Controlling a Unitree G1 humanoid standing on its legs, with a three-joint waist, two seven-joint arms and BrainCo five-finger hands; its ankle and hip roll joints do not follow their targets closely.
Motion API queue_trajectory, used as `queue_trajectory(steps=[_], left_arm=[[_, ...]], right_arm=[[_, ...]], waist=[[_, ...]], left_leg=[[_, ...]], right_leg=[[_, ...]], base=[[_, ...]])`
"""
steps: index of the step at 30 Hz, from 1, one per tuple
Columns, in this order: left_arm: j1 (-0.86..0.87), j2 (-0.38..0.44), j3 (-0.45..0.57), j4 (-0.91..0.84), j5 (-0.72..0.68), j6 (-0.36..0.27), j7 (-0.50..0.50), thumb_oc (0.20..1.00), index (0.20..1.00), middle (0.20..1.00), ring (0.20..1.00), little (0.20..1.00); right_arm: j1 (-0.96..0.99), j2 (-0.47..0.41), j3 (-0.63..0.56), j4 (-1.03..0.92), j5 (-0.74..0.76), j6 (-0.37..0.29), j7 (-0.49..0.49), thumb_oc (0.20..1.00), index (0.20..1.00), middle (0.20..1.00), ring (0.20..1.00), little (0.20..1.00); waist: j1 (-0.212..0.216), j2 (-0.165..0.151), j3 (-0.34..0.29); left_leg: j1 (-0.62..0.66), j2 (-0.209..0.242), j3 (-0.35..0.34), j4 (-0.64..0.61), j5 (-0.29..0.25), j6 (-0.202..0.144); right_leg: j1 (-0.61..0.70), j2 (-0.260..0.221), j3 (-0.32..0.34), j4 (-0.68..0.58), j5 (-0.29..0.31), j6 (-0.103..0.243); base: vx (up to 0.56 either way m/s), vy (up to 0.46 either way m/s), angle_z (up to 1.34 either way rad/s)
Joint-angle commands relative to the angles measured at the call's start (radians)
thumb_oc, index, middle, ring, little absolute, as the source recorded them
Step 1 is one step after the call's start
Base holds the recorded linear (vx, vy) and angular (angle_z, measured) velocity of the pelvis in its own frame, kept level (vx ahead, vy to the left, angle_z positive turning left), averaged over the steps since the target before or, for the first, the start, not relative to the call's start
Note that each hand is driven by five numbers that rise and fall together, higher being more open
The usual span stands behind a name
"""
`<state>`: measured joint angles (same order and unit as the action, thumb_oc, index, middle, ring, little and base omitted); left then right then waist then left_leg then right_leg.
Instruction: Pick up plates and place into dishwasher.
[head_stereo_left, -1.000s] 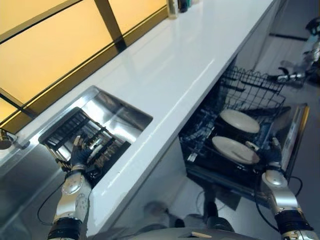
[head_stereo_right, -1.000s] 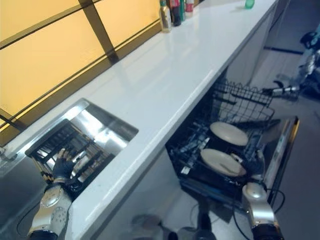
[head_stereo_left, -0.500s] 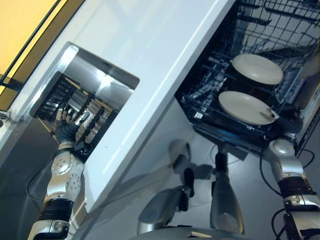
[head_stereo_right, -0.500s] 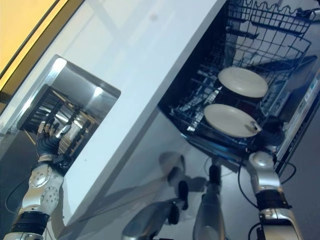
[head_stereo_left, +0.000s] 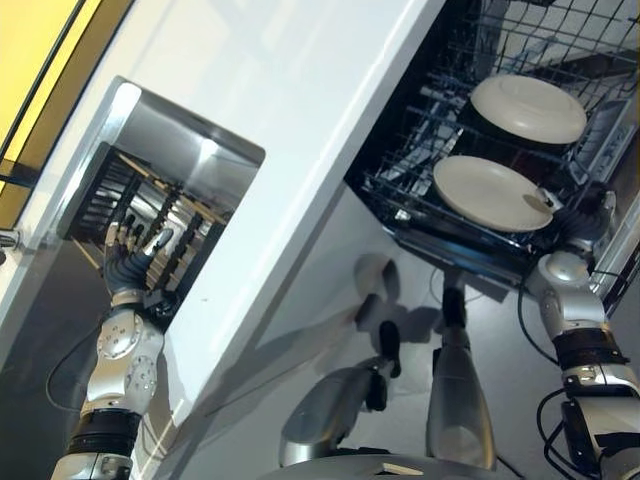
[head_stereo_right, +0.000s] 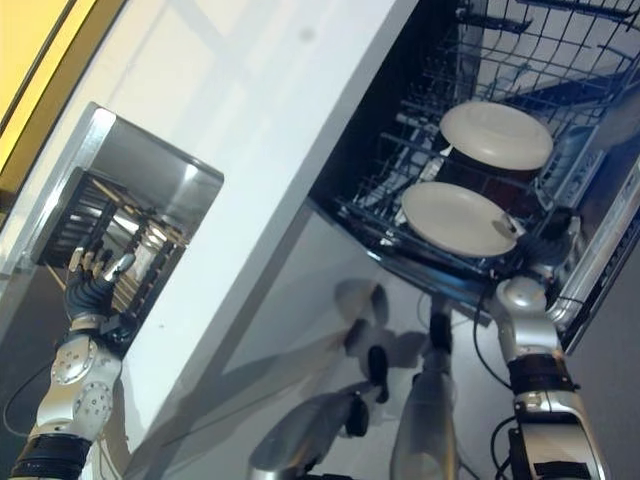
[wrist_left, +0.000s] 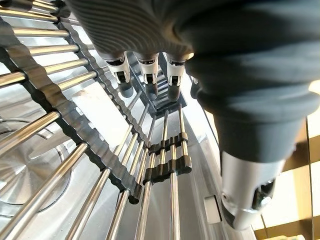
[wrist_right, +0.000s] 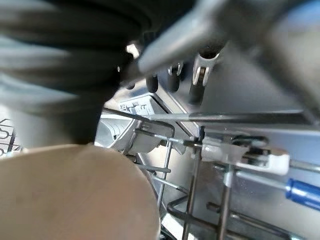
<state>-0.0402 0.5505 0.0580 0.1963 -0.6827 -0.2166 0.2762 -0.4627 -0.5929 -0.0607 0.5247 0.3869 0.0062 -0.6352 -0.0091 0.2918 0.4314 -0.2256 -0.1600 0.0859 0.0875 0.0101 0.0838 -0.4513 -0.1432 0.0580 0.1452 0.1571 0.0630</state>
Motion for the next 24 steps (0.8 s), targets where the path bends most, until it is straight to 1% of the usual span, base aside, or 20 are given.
queue_trajectory(steps=[1,8,12,14,15,17,18,19,22,24], left_arm=[[-0.018,-0.142,-0.175,-0.026,0.005,0.020,0.021,1.000,1.000,1.000,1.000,1.000],[-0.045,-0.132,-0.208,-0.048,0.006,0.037,0.029,1.000,1.000,1.000,1.000,1.000],[-0.047,-0.127,-0.219,-0.059,-0.002,0.033,0.044,1.000,1.000,1.000,1.000,1.000],[-0.044,-0.123,-0.214,-0.068,-0.004,0.039,0.040,1.000,1.000,1.000,1.000,1.000],[-0.043,-0.122,-0.212,-0.070,-0.005,0.042,0.039,1.000,1.000,1.000,1.000,1.000],[-0.044,-0.118,-0.206,-0.082,-0.003,0.052,0.037,1.000,1.000,1.000,1.000,1.000],[-0.044,-0.117,-0.204,-0.084,-0.001,0.054,0.035,1.000,1.000,1.000,1.000,1.000],[-0.044,-0.112,-0.199,-0.090,0.001,0.060,0.033,1.000,1.000,1.000,1.000,1.000],[-0.042,-0.104,-0.187,-0.087,0.005,0.061,0.020,1.000,1.000,1.000,1.000,1.000],[-0.044,-0.098,-0.185,-0.088,0.004,0.063,0.015,1.000,1.000,1.000,1.000,1.000]], right_arm=[[-0.100,-0.113,0.042,0.045,0.031,0.013,0.042,1.000,1.000,1.000,1.000,1.000],[-0.243,-0.126,0.115,0.131,0.066,0.042,0.099,1.000,1.000,1.000,1.000,1.000],[-0.294,-0.123,0.157,0.146,0.096,0.056,0.183,1.000,1.000,1.000,1.000,1.000],[-0.309,-0.115,0.180,0.137,0.112,0.058,0.272,1.000,1.000,1.000,1.000,1.000],[-0.313,-0.113,0.186,0.133,0.113,0.055,0.300,1.000,1.000,1.000,1.000,1.000],[-0.323,-0.103,0.223,0.089,0.104,0.059,0.446,1.000,1.000,1.000,1.000,1.000],[-0.322,-0.102,0.235,0.072,0.105,0.059,0.469,1.000,1.000,1.000,1.000,1.000],[-0.317,-0.093,0.264,0.023,0.103,0.060,0.519,1.000,1.000,1.000,1.000,1.000],[-0.320,-0.081,0.312,-0.044,0.088,0.043,0.602,1.000,1.000,1.000,1.000,1.000],[-0.332,-0.075,0.335,-0.078,0.091,0.038,0.630,1.000,1.000,1.000,1.000,1.000]], waist=[[-0.016,0.047,0.085],[0.015,0.055,0.089],[0.030,0.061,0.089],[0.040,0.060,0.089],[0.041,0.059,0.089],[0.050,0.050,0.089],[0.051,0.047,0.089],[0.057,0.037,0.089],[0.067,0.015,0.089],[0.072,0.004,0.089]], left_leg=[[-0.140,0.017,-0.072,0.086,0.018,-0.061],[-0.173,0.021,-0.076,0.089,0.031,-0.066],[-0.191,0.020,-0.082,0.087,0.039,-0.066],[-0.197,0.020,-0.086,0.090,0.039,-0.066],[-0.199,0.020,-0.087,0.092,0.039,-0.066],[-0.208,0.021,-0.092,0.094,0.042,-0.067],[-0.210,0.022,-0.093,0.095,0.043,-0.068],[-0.215,0.024,-0.095,0.096,0.045,-0.069],[-0.218,0.028,-0.099,0.095,0.048,-0.070],[-0.219,0.029,-0.103,0.098,0.047,-0.070]], right_leg=[[-0.007,0.007,0.016,0.109,-0.145,0.005],[-0.038,-0.002,-0.012,0.117,-0.146,0.001],[-0.055,-0.003,-0.027,0.119,-0.148,-0.003],[-0.060,-0.005,-0.037,0.123,-0.151,-0.007],[-0.061,-0.006,-0.040,0.124,-0.152,-0.008],[-0.067,-0.006,-0.050,0.127,-0.154,-0.010],[-0.069,-0.007,-0.054,0.128,-0.154,-0.010],[-0.072,-0.006,-0.061,0.129,-0.153,-0.011],[-0.068,-0.004,-0.074,0.124,-0.152,-0.011],[-0.064,-0.003,-0.080,0.124,-0.153,-0.010]], base=[[-0.02,-0.039,-0.01],[-0.01,-0.020,-0.01],[0.00,0.000,0.00],[0.00,0.000,0.00],[0.00,0.000,0.00],[-0.01,-0.026,0.07],[-0.01,-0.043,0.06],[-0.02,-0.044,0.03],[-0.01,-0.048,0.01],[-0.01,-0.039,0.03]])
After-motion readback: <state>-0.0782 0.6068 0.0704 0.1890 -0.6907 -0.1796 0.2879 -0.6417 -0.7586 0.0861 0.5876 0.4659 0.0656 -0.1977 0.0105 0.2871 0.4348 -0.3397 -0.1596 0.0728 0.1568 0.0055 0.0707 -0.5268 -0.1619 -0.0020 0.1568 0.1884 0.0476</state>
